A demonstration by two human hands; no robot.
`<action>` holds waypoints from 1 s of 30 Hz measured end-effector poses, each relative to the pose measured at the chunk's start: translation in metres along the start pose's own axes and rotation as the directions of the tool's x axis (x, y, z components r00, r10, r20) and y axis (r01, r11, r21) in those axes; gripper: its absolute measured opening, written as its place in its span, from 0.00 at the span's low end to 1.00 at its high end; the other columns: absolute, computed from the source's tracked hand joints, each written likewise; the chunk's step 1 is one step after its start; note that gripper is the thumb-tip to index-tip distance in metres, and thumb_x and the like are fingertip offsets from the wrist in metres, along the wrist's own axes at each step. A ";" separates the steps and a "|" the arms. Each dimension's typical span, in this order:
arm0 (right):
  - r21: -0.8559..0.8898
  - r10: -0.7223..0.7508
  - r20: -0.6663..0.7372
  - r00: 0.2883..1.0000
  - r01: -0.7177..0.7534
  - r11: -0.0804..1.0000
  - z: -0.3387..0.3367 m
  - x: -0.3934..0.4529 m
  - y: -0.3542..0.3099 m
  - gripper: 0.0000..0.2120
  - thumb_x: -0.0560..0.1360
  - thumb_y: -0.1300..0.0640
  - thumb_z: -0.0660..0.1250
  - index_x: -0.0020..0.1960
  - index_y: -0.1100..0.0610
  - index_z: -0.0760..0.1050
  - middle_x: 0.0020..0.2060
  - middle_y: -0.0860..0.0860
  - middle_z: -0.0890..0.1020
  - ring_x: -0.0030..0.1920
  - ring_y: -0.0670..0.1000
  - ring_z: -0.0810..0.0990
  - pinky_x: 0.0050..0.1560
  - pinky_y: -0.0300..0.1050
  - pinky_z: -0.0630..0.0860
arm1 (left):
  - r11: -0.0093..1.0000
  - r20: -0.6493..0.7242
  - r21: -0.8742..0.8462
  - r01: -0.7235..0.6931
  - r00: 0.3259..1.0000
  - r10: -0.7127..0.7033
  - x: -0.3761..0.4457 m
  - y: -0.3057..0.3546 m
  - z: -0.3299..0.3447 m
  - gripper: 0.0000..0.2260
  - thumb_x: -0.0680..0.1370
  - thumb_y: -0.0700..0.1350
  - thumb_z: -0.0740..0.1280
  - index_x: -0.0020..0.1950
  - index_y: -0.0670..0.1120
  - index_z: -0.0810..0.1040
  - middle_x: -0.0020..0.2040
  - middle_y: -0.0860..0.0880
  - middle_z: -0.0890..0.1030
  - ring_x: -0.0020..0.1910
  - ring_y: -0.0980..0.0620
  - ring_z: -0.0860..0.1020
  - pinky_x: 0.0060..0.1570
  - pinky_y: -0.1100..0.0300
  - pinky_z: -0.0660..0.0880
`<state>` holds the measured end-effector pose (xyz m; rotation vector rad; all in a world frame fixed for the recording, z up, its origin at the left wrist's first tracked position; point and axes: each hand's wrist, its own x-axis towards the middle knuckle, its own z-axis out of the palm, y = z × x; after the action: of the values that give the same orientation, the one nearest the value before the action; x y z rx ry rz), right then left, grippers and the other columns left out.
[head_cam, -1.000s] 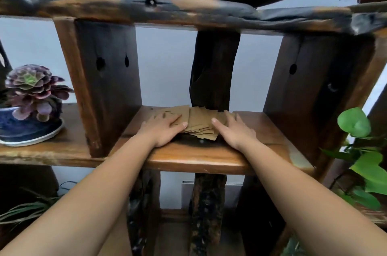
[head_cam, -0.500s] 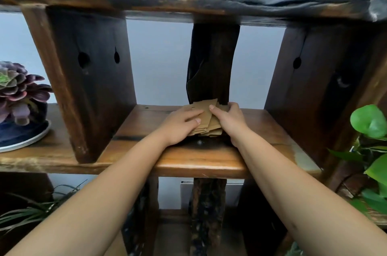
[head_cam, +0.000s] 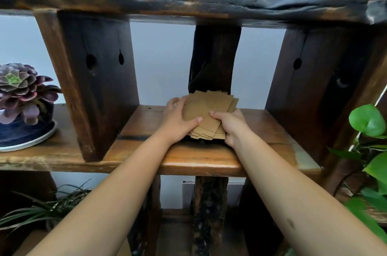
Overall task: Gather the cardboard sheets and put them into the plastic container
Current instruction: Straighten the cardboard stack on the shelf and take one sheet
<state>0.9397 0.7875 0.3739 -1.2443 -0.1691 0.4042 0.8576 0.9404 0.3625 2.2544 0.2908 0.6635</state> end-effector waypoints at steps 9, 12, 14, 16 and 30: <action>0.331 -0.194 -0.038 0.980 0.196 0.923 0.002 -0.018 0.005 0.25 0.72 0.68 0.73 0.62 0.51 0.67 0.56 0.56 0.82 0.53 0.56 0.84 0.50 0.64 0.82 | 0.180 0.246 -0.946 0.270 0.958 -0.143 -0.015 0.026 0.016 0.31 0.67 0.49 0.78 0.68 0.50 0.71 0.61 0.44 0.82 0.58 0.43 0.81 0.54 0.38 0.78; 0.296 -0.237 0.012 0.972 0.223 0.929 -0.001 -0.023 0.009 0.24 0.73 0.70 0.71 0.62 0.52 0.67 0.58 0.56 0.81 0.56 0.56 0.83 0.56 0.58 0.81 | 0.171 0.098 -0.977 0.131 0.977 -0.188 -0.017 0.041 0.026 0.28 0.67 0.41 0.78 0.65 0.48 0.72 0.56 0.45 0.84 0.57 0.45 0.82 0.54 0.43 0.79; 0.252 -0.239 0.081 0.968 0.212 0.944 -0.006 -0.025 0.011 0.27 0.72 0.70 0.71 0.66 0.54 0.66 0.59 0.56 0.81 0.58 0.55 0.82 0.59 0.57 0.79 | 0.264 0.027 -0.960 0.092 0.970 -0.241 -0.015 0.044 0.028 0.24 0.70 0.34 0.74 0.62 0.49 0.73 0.55 0.47 0.84 0.56 0.46 0.82 0.53 0.46 0.80; 0.168 -0.242 0.094 0.966 0.224 0.960 -0.014 -0.030 0.008 0.35 0.70 0.65 0.75 0.71 0.54 0.62 0.63 0.55 0.79 0.61 0.55 0.80 0.64 0.58 0.75 | 0.386 -0.002 -0.919 0.078 0.980 -0.201 -0.015 0.044 0.024 0.24 0.71 0.33 0.74 0.60 0.52 0.74 0.56 0.48 0.83 0.56 0.47 0.82 0.51 0.51 0.81; -0.700 -0.373 0.327 0.869 0.487 0.523 -0.055 -0.036 -0.037 0.52 0.60 0.50 0.83 0.75 0.45 0.55 0.65 0.45 0.72 0.65 0.49 0.72 0.67 0.51 0.72 | 0.942 0.135 -0.332 -0.054 0.985 0.104 -0.019 0.050 -0.012 0.35 0.72 0.40 0.75 0.71 0.59 0.60 0.55 0.63 0.72 0.52 0.64 0.75 0.40 0.76 0.73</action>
<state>0.9333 0.7156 0.3951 -1.9564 -0.8376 -0.0626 0.8351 0.9056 0.3990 1.9885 0.0111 0.5344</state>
